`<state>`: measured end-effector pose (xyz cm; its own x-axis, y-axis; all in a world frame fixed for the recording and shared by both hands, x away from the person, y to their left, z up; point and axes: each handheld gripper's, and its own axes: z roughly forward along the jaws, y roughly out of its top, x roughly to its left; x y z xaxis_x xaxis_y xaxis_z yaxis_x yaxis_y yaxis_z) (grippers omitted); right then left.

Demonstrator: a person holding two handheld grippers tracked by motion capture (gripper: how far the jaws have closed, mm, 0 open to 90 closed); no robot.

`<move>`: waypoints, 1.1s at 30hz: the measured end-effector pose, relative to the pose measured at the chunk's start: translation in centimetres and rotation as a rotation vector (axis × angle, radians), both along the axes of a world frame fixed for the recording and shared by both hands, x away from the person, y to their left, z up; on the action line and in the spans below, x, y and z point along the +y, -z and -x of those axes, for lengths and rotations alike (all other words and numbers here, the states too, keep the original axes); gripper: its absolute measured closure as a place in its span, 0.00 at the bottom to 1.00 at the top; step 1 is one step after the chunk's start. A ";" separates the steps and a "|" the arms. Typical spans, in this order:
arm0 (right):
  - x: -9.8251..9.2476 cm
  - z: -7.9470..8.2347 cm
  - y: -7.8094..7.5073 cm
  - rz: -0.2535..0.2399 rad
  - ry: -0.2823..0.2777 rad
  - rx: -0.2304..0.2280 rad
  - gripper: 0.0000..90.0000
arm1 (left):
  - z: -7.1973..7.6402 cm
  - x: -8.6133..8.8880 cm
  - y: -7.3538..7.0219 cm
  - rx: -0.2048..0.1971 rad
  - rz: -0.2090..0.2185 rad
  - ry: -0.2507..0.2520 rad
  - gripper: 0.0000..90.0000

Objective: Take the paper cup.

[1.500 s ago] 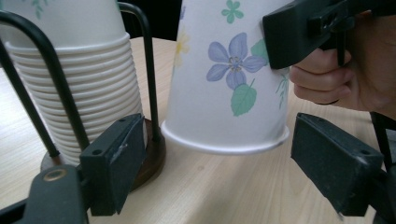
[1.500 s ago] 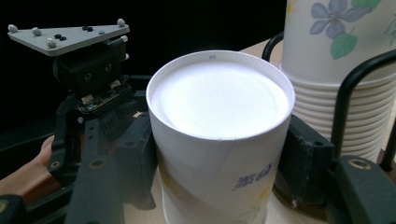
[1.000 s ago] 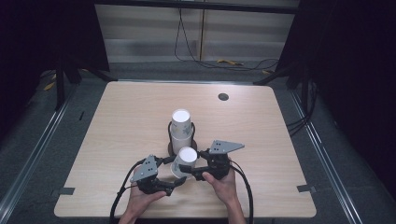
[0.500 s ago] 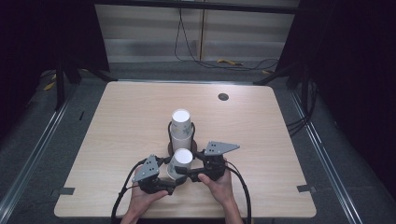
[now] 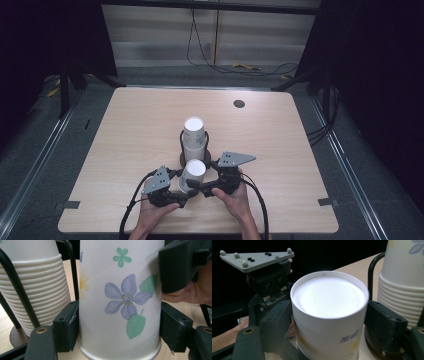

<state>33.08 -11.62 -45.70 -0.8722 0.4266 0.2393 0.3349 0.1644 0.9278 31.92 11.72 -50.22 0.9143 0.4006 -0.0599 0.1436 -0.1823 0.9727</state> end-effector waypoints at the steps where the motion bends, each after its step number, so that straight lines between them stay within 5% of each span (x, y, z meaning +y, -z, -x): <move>1: -0.1 0.0 0.0 -0.001 0.002 -0.003 0.24 | 0.0 0.0 0.0 0.003 -0.002 0.003 0.29; 13: -0.8 0.1 -0.1 -0.023 0.025 -0.004 0.21 | -0.3 1.1 -0.1 0.042 -0.021 0.002 0.29; 33: -2.0 0.3 -0.6 -0.002 0.037 -0.012 0.23 | -0.8 3.1 -1.4 0.039 -0.089 0.012 0.29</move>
<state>32.78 -13.64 -45.08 -0.8589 0.4578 0.2296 0.3291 0.1500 0.9323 32.73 14.77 -48.86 0.9166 0.3953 -0.0608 0.1788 -0.2692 0.9463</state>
